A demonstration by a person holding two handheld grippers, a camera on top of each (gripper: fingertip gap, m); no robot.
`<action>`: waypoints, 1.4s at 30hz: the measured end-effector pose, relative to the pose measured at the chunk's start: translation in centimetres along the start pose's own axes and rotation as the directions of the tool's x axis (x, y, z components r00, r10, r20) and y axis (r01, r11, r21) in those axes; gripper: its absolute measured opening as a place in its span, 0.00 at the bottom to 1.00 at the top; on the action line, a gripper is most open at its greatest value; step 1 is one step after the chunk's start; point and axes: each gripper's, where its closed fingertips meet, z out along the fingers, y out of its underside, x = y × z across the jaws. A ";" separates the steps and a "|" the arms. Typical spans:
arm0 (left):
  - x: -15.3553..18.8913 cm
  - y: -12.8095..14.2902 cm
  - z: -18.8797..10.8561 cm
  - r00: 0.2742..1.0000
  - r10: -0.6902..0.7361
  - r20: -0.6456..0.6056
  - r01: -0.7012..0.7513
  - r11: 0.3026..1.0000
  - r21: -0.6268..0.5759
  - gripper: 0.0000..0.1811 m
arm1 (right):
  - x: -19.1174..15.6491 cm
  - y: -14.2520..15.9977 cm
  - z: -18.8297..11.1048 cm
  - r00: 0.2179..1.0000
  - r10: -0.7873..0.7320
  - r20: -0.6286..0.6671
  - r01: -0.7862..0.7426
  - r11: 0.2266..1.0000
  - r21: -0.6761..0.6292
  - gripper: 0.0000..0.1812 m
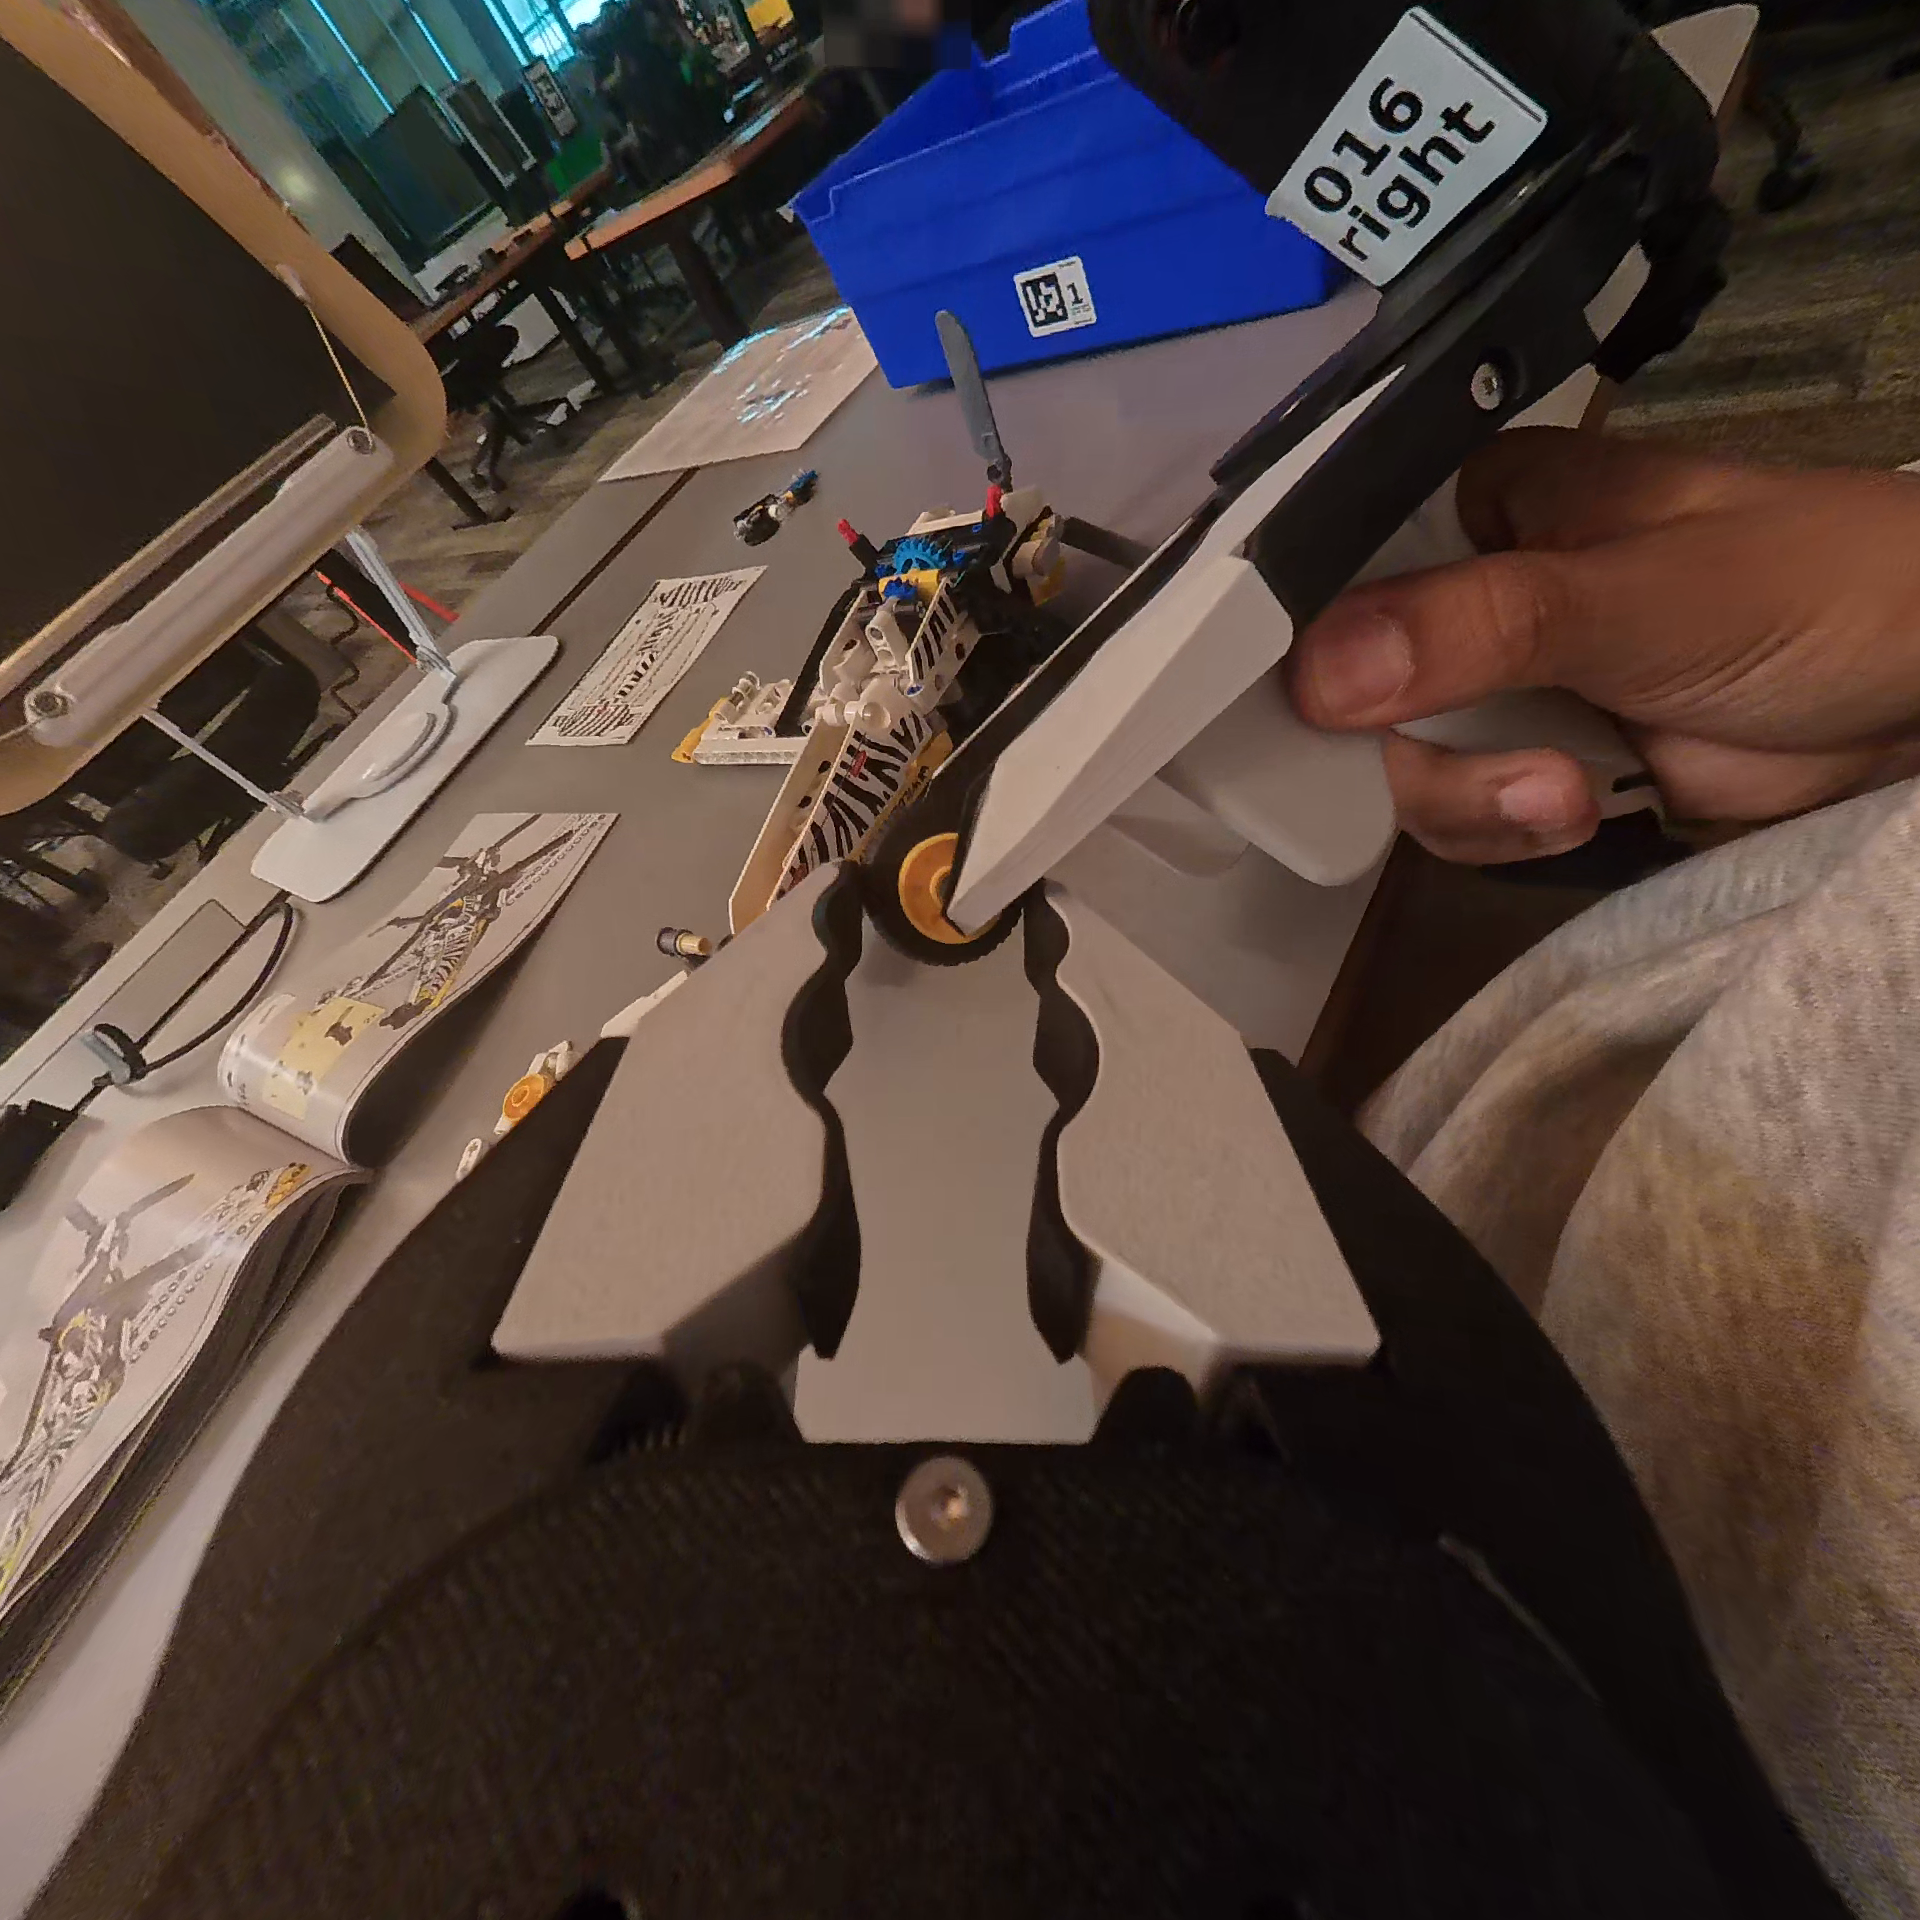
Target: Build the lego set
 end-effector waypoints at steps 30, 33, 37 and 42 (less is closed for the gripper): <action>-0.4 -2.0 -1.8 0.699 -0.534 -0.476 0.618 0.786 0.024 0.22 | -0.5 -1.0 -1.6 0.995 0.029 0.096 -0.032 0.999 0.022 0.08; -0.4 -3.0 -2.3 0.396 -0.645 -0.653 0.811 0.580 -0.081 0.28 | -1.9 -1.5 -1.9 0.979 0.044 0.196 -0.055 0.997 0.046 0.09; 0.8 -4.5 -3.1 0.140 -0.607 -0.782 0.875 0.446 -0.190 0.26 | -2.9 -1.4 -1.8 0.954 0.087 0.287 -0.102 0.994 0.038 0.09; 1.1 -4.3 -3.3 0.164 -0.602 -0.782 0.864 0.471 -0.181 0.18 | -3.7 -1.4 -1.8 0.944 0.092 0.318 -0.104 0.994 0.023 0.09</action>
